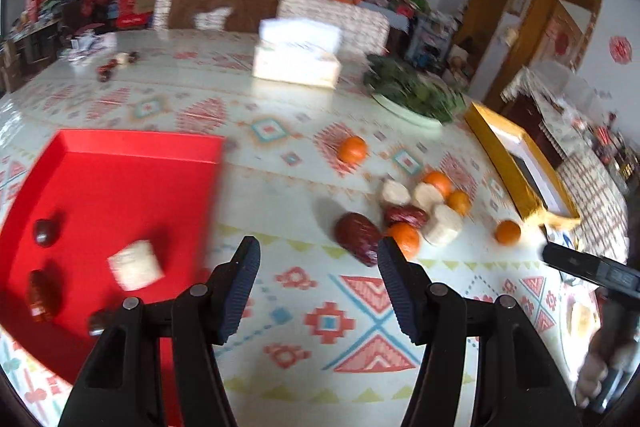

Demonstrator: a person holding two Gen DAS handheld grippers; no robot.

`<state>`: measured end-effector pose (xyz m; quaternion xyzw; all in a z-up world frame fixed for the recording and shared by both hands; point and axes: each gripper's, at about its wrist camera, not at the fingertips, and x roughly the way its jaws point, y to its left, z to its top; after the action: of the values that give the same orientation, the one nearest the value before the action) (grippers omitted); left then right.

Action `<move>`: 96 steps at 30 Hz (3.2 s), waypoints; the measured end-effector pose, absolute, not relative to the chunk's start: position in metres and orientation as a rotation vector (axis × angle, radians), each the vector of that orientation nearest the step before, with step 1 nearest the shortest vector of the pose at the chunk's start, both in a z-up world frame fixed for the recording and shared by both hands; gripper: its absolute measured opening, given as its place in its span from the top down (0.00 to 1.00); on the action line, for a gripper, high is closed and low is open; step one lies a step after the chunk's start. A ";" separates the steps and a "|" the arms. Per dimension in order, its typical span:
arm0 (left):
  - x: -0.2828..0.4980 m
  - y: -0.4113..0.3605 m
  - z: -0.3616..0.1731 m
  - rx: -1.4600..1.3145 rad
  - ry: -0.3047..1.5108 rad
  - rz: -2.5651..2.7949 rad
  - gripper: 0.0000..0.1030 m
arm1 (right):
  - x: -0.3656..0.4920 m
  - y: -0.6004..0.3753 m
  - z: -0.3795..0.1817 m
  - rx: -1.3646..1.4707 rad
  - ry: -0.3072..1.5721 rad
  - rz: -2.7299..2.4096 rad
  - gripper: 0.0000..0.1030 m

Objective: Organize fruits
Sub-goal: 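Grasp a tangerine with the right tool while the left tool grasps a large red date, then carry the date and tangerine into the red tray and open both tools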

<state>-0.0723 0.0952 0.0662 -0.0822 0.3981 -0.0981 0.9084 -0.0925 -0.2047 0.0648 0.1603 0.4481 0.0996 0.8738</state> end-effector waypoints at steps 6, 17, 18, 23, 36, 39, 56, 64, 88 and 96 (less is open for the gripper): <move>-0.056 0.075 0.048 -0.164 0.874 -0.247 0.41 | -0.062 -0.233 0.028 0.397 0.957 0.150 0.22; -0.033 0.066 0.030 -0.138 0.919 -0.236 0.41 | -0.022 -0.229 0.017 0.241 0.927 0.024 0.31; -0.030 0.064 0.028 -0.131 0.921 -0.235 0.41 | -0.021 -0.228 0.016 0.237 0.932 0.028 0.33; -0.019 0.059 0.024 -0.117 0.908 -0.228 0.41 | -0.022 -0.222 0.014 0.187 0.918 0.012 0.45; -0.021 0.059 0.017 -0.111 0.914 -0.260 0.62 | -0.024 -0.211 0.013 0.160 0.896 0.045 0.62; -0.019 0.063 0.017 -0.141 0.920 -0.256 0.62 | -0.024 -0.211 0.012 0.163 0.894 0.043 0.62; -0.058 0.089 0.056 -0.173 0.796 -0.260 0.68 | -0.056 -0.203 0.034 0.262 0.849 0.153 0.62; -0.092 0.155 0.075 -0.257 0.725 -0.177 0.68 | -0.074 -0.161 0.061 0.293 0.824 0.288 0.62; -0.086 0.321 0.053 -0.343 0.753 0.063 0.69 | -0.026 0.096 0.062 0.166 0.945 0.670 0.62; -0.065 0.333 0.042 -0.350 0.786 0.060 0.69 | 0.001 0.149 0.042 0.132 0.992 0.697 0.61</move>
<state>-0.0649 0.3331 0.0423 -0.1694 0.3808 0.0290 0.9085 0.0014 0.1486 0.0416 0.0620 0.4659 0.3273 0.8198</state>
